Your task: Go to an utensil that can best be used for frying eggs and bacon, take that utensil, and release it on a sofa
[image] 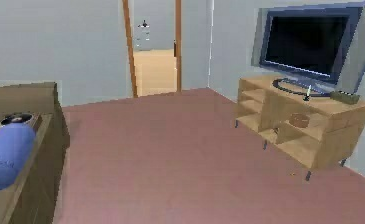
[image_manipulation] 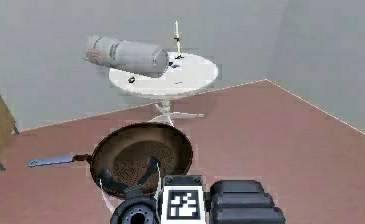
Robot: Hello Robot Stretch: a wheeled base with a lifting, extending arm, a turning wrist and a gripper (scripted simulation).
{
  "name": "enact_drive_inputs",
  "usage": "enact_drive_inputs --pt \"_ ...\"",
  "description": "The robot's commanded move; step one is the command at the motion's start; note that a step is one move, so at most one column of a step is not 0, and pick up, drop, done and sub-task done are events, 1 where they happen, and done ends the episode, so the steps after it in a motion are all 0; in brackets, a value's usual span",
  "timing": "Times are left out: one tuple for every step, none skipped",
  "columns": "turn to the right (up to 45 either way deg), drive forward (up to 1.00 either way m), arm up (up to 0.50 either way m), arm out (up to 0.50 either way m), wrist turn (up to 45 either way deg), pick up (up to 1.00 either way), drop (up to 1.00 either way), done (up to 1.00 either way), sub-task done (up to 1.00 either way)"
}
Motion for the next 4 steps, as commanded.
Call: enact_drive_inputs --pt "-21.0 0.00 0.00 0.00 0.0 0.00 0.00 0.00 0.00" --pt "0.0 1.00 0.00 0.00 0.0 0.00 0.00 0.00 0.00" --pt "0.0 0.50 0.00 0.00 0.0 0.00 0.00 0.00 0.00" --pt "45.0 0.00 0.00 0.00 0.0 0.00 0.00 0.00 0.00"
